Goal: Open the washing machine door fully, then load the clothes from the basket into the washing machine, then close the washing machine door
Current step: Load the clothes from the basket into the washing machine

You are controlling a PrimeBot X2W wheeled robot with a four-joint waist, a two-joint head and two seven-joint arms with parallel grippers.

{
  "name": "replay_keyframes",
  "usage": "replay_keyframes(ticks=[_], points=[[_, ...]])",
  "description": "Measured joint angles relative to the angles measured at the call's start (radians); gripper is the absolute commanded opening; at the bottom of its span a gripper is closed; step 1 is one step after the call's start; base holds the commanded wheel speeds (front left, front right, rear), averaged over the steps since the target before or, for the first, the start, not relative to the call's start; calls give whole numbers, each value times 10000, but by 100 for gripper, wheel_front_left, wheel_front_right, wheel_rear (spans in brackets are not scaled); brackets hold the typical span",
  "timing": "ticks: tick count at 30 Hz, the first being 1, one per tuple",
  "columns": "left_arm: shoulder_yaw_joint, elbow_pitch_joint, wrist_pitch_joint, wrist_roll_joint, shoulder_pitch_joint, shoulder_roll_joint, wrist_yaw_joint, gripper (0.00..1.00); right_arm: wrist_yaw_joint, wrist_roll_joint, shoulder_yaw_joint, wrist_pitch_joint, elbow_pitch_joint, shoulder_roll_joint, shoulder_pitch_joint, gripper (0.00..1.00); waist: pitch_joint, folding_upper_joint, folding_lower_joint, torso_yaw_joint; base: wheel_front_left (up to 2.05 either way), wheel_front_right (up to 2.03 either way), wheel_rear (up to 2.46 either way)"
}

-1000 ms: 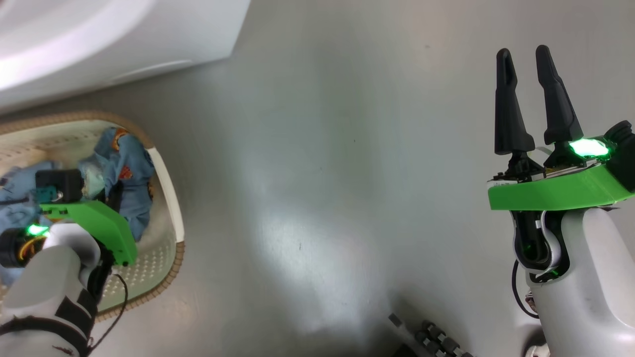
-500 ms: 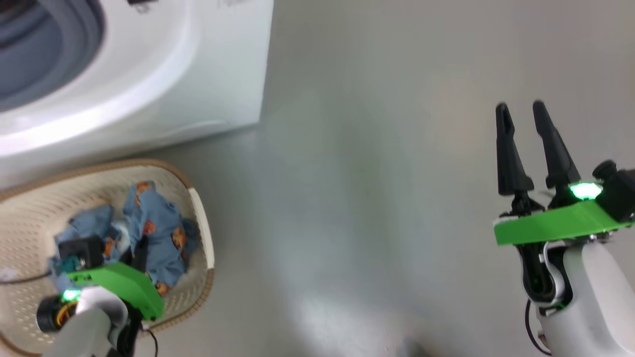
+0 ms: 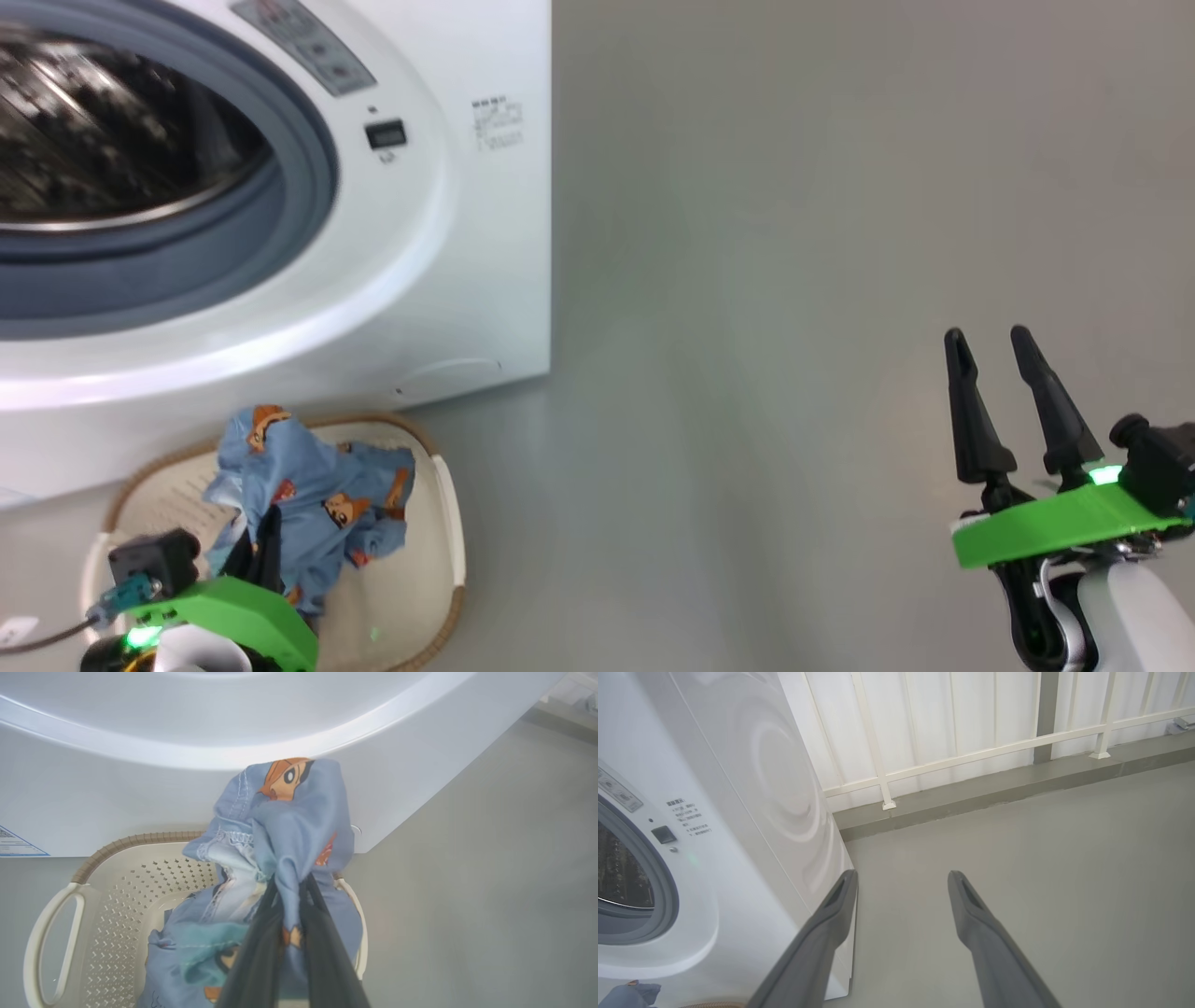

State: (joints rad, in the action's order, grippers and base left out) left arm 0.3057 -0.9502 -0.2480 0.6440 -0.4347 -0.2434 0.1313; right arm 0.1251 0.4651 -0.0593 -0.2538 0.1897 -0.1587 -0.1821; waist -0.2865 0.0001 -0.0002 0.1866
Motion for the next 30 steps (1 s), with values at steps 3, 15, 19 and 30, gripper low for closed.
replay_keyframes(ticks=[3, 15, 19, 30], points=[[-504, 566, 0, -359, 443, 148, 0, 0, 0, 2, 25, 0, 17, -38, 247, 100, 483, 0, 0, -112, 0, 0, 0], [-2316, 3555, 0, -1965, 2275, 577, 0, 0, 0, 2, 151, 0, 88, -134, 954, 100, 1821, 0, 1, -620, 0, 0, 0], [-2838, 4615, -2, -2295, 2896, 803, 0, 0, 0, 2, 245, 0, 54, -221, 1051, 100, 2011, 0, 1, -807, 0, 0, 0], [-3578, 7045, -44, -3143, 4200, 1290, 0, 0, 0, 2, 407, 0, -4, -278, 1307, 100, 2117, 0, 3, -1193, 0, 0, 0]])
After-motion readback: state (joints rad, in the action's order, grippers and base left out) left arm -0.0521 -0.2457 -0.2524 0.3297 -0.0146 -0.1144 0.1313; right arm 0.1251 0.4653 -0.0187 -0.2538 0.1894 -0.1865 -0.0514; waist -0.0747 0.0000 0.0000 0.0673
